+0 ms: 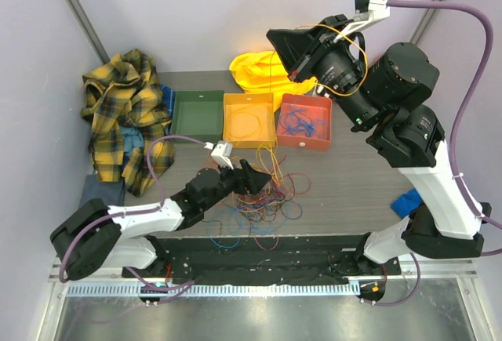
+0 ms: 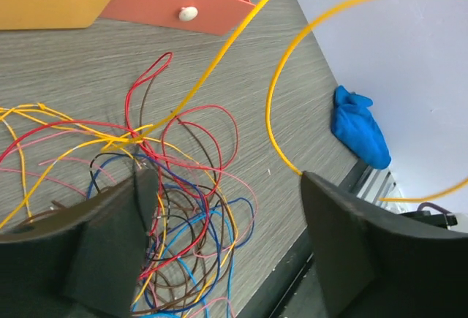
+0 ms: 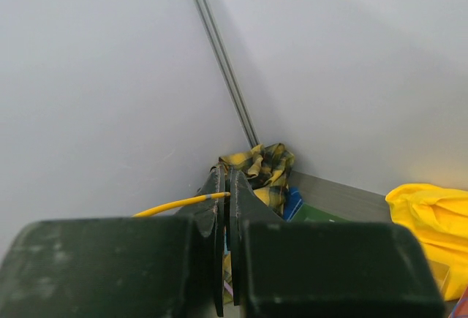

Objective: Untangle the cables

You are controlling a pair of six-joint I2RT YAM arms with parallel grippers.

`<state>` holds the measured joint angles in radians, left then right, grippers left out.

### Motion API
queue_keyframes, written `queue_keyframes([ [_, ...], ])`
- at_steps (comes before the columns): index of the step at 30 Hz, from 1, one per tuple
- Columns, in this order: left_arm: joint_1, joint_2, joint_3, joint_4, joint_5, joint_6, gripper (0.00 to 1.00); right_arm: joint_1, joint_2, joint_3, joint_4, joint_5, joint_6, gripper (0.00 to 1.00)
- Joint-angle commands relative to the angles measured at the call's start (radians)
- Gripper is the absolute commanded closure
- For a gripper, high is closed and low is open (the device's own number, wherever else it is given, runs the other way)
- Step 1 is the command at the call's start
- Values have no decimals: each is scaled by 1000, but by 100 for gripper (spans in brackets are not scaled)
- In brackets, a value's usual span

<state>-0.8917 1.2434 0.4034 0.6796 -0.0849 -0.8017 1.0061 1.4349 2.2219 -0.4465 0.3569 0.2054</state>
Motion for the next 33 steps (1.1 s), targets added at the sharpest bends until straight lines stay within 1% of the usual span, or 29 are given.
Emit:
queue_keyframes([
  [1,-4,4,60,68,4,25,28,2,-21,-8,-3,-1,6,99],
  [3,-4,-48,49,-6,-7,29,39,2,-27,-8,-3,13,-12,99],
  [4,-4,-70,23,-30,-15,32,46,2,-36,-7,0,23,-17,99],
  [6,-4,-122,-12,-87,-45,21,51,2,-47,-4,11,33,-32,99],
  [7,-4,-175,-37,-132,-74,16,59,3,-53,-1,12,37,-35,99],
  [9,-4,-238,-95,-185,-102,-7,70,2,-57,2,22,39,-44,99],
  [10,-4,-301,-107,-281,-146,-20,81,2,-60,-1,25,40,-47,99],
  [11,-4,-333,-129,-328,-166,-33,90,3,-64,-1,26,40,-47,99],
  [12,-4,-366,-136,-377,-189,-59,98,2,-64,-2,31,42,-47,99],
  [13,-4,-401,-144,-417,-216,-71,100,2,-64,-5,31,40,-47,99],
  [14,-3,-464,-152,-499,-261,-79,100,2,-65,-7,32,36,-47,99],
  [17,-3,-588,-159,-616,-315,-91,100,2,-67,-13,35,25,-40,99],
  [18,-4,-614,-158,-630,-320,-94,100,2,-65,-14,37,24,-38,99],
  [19,-3,-636,-155,-638,-317,-90,72,3,-65,-18,35,22,-34,99],
  [21,-4,-688,-155,-606,-302,-83,33,3,-67,-22,37,16,-31,99],
  [22,-4,-696,-155,-585,-294,-86,1,3,-65,-27,35,16,-29,99],
  [23,-4,-697,-153,-562,-291,-90,0,3,-67,-30,38,16,-27,99],
  [26,-4,-662,-127,-454,-221,-97,0,3,-73,-41,38,16,-26,99],
  [27,-4,-616,-114,-436,-199,-103,0,3,-73,-44,37,17,-26,99],
  [28,-4,-595,-94,-405,-149,-105,0,2,-76,-50,38,19,-24,99],
  [30,-4,-546,-52,-370,-102,-103,0,2,-77,-56,38,20,-24,99],
  [31,-6,-509,-45,-317,-61,-96,0,2,-80,-62,40,20,-23,99],
  [33,-13,-487,-37,-263,-42,-64,0,3,-83,-68,38,19,-21,99],
])
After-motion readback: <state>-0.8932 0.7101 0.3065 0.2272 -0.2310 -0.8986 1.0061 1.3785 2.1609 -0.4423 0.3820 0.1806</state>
